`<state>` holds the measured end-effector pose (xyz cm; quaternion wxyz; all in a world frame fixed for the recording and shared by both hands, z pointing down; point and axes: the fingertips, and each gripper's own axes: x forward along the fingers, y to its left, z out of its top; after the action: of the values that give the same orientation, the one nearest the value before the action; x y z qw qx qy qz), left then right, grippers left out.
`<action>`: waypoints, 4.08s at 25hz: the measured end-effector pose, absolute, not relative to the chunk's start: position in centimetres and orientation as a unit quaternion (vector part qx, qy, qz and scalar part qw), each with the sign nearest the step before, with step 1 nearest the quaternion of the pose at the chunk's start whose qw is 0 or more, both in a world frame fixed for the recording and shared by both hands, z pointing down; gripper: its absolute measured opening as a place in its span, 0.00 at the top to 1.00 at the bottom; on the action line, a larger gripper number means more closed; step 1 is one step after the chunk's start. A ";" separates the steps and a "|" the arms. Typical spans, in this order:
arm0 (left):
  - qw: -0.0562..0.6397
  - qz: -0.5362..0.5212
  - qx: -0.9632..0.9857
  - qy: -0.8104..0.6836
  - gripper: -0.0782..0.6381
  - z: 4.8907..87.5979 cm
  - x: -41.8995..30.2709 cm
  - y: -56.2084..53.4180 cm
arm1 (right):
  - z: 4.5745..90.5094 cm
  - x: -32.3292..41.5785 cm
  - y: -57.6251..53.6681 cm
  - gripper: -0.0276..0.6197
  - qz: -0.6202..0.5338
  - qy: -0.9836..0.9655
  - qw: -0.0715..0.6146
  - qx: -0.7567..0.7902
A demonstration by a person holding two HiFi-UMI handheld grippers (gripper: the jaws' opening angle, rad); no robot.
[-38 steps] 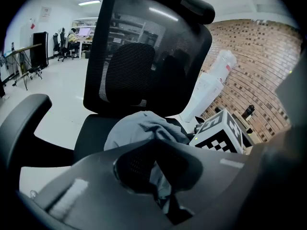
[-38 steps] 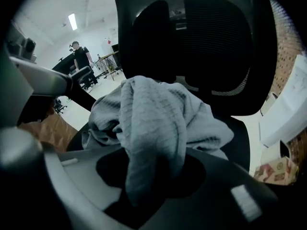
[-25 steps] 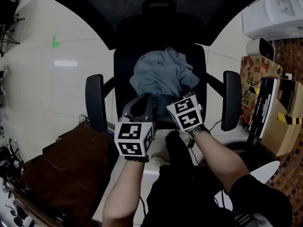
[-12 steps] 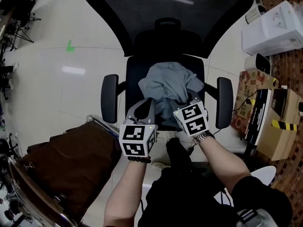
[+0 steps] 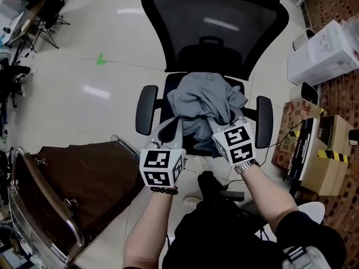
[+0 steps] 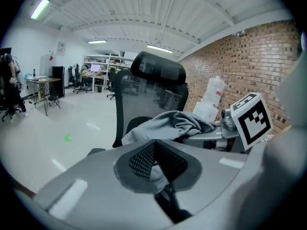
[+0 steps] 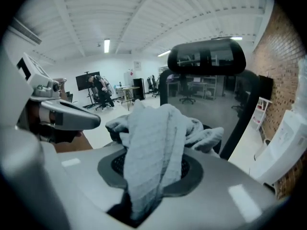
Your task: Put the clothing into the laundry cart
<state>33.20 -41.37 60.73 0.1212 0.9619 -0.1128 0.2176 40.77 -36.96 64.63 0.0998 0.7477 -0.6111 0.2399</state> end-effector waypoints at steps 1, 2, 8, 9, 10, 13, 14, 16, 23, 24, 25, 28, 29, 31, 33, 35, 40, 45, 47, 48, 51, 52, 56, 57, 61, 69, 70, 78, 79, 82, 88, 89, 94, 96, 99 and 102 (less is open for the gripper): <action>0.119 0.210 0.963 -0.118 0.89 59.6 31.9 -41.0 | 63.3 39.9 -36.6 0.76 0.230 -0.613 0.099 0.749; 0.116 0.203 0.964 -0.123 0.89 58.5 30.5 -40.5 | 62.0 38.8 -36.1 0.76 0.222 -0.615 0.098 0.750; 0.088 0.161 0.970 -0.157 0.89 53.0 21.4 -35.0 | 54.3 31.8 -31.3 0.76 0.154 -0.642 0.083 0.747; 0.083 0.155 0.971 -0.164 0.89 52.2 20.1 -34.2 | 53.0 30.7 -30.6 0.76 0.142 -0.648 0.079 0.744; 0.079 0.149 0.971 -0.170 0.89 51.4 18.7 -33.5 | 51.8 29.5 -29.9 0.76 0.132 -0.654 0.075 0.741; 0.067 0.129 0.971 -0.188 0.89 48.9 14.5 -31.1 | 48.1 25.6 -27.8 0.76 0.102 -0.672 0.064 0.731; 0.062 0.121 0.972 -0.194 0.89 48.2 13.2 -30.2 | 47.0 24.3 -27.0 0.76 0.088 -0.677 0.060 0.728; 0.051 0.102 0.971 -0.208 0.89 46.9 10.9 -27.9 | 45.1 22.0 -25.1 0.77 0.061 -0.690 0.052 0.719; 0.017 0.049 0.965 -0.257 0.89 42.0 3.1 -21.1 | 38.5 13.5 -19.0 0.77 -0.014 -0.738 0.029 0.674; 0.013 0.043 0.963 -0.264 0.89 41.1 1.8 -20.6 | 37.3 12.1 -18.5 0.77 -0.023 -0.744 0.026 0.667; 0.008 0.037 0.962 -0.272 0.89 40.2 0.5 -20.2 | 36.1 10.7 -18.1 0.77 -0.032 -0.751 0.023 0.660; 0.000 0.023 0.954 -0.298 0.89 38.0 -3.4 -19.0 | 32.9 6.7 -16.9 0.77 -0.058 -0.768 0.014 0.637; -0.002 0.020 0.951 -0.307 0.89 37.4 -4.5 -18.6 | 32.0 5.6 -16.5 0.77 -0.064 -0.774 0.010 0.630; -0.005 0.016 0.946 -0.323 0.89 36.1 -6.4 -17.8 | 30.0 3.8 -15.8 0.77 -0.074 -0.784 0.002 0.617; -0.009 0.013 0.941 -0.338 0.89 34.9 -8.3 -17.0 | 28.0 1.8 -15.2 0.77 -0.085 -0.792 -0.004 0.604; -0.013 0.009 0.936 -0.352 0.89 33.9 -10.4 -16.4 | 26.4 -0.4 -14.9 0.77 -0.095 -0.800 -0.010 0.592; -0.022 -0.003 0.923 -0.385 0.89 31.6 -15.5 -15.0 | 23.4 -6.0 -14.2 0.77 -0.114 -0.820 -0.015 0.561; -0.029 -0.015 0.908 -0.417 0.89 29.6 -20.0 -14.2 | 21.0 -10.5 -14.1 0.77 -0.129 -0.835 -0.017 0.535; -0.030 -0.017 0.903 -0.429 0.89 29.1 -21.5 -13.9 | 20.3 -11.9 -13.9 0.77 -0.134 -0.839 -0.018 0.526; -0.031 -0.017 0.900 -0.435 0.89 28.9 -22.2 -13.8 | 19.9 -12.5 -13.9 0.77 -0.137 -0.842 -0.018 0.522; -0.031 -0.020 0.893 -0.449 0.89 28.5 -23.7 -13.8 | 19.0 -14.1 -14.3 0.77 -0.141 -0.849 -0.019 0.508; -0.031 -0.021 0.891 -0.453 0.89 28.4 -24.1 -13.9 | 18.8 -14.6 -14.5 0.77 -0.142 -0.852 -0.019 0.504; -0.033 -0.025 0.882 -0.469 0.89 27.7 -25.3 -14.6 | 18.2 -16.0 -15.8 0.77 -0.145 -0.861 -0.020 0.486; -0.034 -0.025 0.880 -0.474 0.89 27.5 -25.5 -14.9 | 17.9 -16.2 -16.3 0.77 -0.145 -0.864 -0.021 0.482; -0.033 -0.027 0.870 -0.491 0.89 26.7 -26.3 -16.4 | 17.1 -17.3 -18.5 0.77 -0.143 -0.874 -0.021 0.464; -0.031 -0.028 0.849 -0.526 0.89 26.7 -28.3 -19.5 | 18.9 -19.9 -23.3 0.77 -0.130 -0.895 -0.005 0.426; -0.031 -0.027 0.848 -0.529 0.89 27.0 -28.3 -19.9 | 19.5 -20.1 -23.9 0.77 -0.128 -0.897 -0.002 0.423; -0.028 -0.018 0.835 -0.550 0.89 29.5 -29.3 -23.3 | 26.4 -22.3 -29.1 0.77 -0.098 -0.911 0.044 0.398; -0.027 -0.017 0.834 -0.551 0.89 29.7 -29.2 -23.6 | 27.3 -22.4 -29.6 0.77 -0.095 -0.912 0.052 0.396; -0.026 -0.013 0.831 -0.555 0.89 30.4 -28.8 -24.4 | 30.0 -22.7 -30.9 0.75 -0.084 -0.915 0.078 0.387; -0.023 -0.009 0.828 -0.561 0.89 31.5 -28.3 -25.8 | 33.2 -23.5 -32.4 0.56 -0.079 -0.921 0.107 0.366; -0.022 -0.008 0.827 -0.562 0.89 31.7 -28.2 -26.1 | 33.5 -23.6 -32.4 0.52 -0.079 -0.922 0.109 0.363; -0.017 -0.008 0.827 -0.562 0.89 32.6 -28.2 -26.6 | 34.0 -24.1 -32.1 0.45 -0.080 -0.927 0.119 0.346; -0.016 -0.009 0.828 -0.561 0.89 32.6 -28.2 -26.4 | 34.0 -24.0 -31.9 0.44 -0.080 -0.927 0.126 0.345; -0.019 -0.008 0.830 -0.558 0.89 32.2 -28.2 -25.6 | 33.2 -23.6 -31.6 0.43 -0.081 -0.923 0.129 0.353; -0.022 -0.012 0.833 -0.553 0.89 31.1 -28.5 -24.4 | 32.2 -23.2 -30.8 0.43 -0.082 -0.918 0.133 0.365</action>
<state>-28.49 -24.43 31.14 -0.0217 0.8328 -0.5531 -0.0115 -23.24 -30.82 32.18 0.1329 0.3649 -0.9178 -0.0822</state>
